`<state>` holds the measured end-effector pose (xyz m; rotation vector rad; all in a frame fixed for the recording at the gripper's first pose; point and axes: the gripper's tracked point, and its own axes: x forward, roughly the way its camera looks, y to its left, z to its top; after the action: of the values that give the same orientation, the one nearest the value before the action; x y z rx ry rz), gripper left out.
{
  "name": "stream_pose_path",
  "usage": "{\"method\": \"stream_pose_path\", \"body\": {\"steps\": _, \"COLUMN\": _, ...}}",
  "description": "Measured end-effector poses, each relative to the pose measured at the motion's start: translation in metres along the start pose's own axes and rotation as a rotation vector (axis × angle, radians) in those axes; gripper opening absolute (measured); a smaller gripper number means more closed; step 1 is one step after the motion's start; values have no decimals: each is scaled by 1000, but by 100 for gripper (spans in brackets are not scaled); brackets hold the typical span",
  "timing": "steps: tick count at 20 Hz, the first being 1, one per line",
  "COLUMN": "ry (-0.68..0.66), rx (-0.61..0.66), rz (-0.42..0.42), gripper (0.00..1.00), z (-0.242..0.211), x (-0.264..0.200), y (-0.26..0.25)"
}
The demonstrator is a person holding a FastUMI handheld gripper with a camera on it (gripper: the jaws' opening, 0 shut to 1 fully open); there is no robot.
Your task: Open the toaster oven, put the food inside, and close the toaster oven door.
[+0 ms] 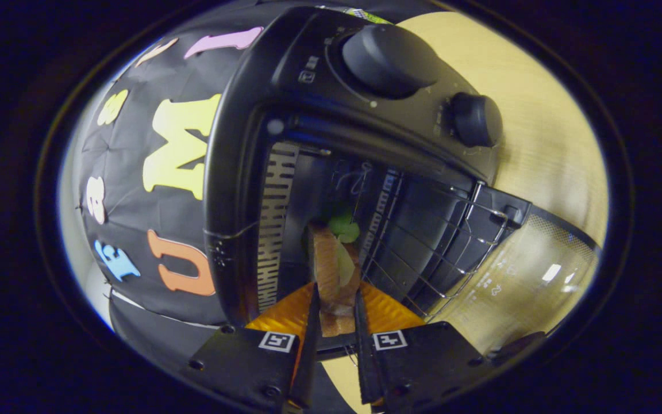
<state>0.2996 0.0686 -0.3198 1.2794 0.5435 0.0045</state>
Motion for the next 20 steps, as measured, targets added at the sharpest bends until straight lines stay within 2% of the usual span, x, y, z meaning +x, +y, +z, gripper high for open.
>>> {"method": "stream_pose_path", "body": {"steps": 5, "ry": 89, "rx": -118, "rz": -102, "gripper": 59, "z": -25, "x": -2, "y": -4}}
{"method": "stream_pose_path", "body": {"steps": 6, "ry": 105, "rx": -149, "rz": -133, "gripper": 70, "z": -29, "x": -5, "y": -7}}
{"method": "stream_pose_path", "body": {"steps": 10, "ry": 170, "rx": -309, "rz": -232, "gripper": 87, "z": -40, "x": -28, "y": -11}}
{"method": "stream_pose_path", "body": {"steps": 16, "ry": 181, "rx": -453, "rz": -225, "gripper": 87, "z": -43, "x": -88, "y": 2}}
{"method": "stream_pose_path", "body": {"steps": 17, "ry": 183, "rx": -516, "rz": -226, "gripper": 87, "z": -43, "x": -101, "y": 2}}
{"method": "stream_pose_path", "body": {"steps": 18, "ry": 173, "rx": -589, "rz": -236, "gripper": 92, "z": -40, "x": -113, "y": 3}}
{"method": "stream_pose_path", "body": {"steps": 20, "ry": 106, "rx": -785, "rz": -237, "gripper": 92, "z": -28, "x": -135, "y": 4}}
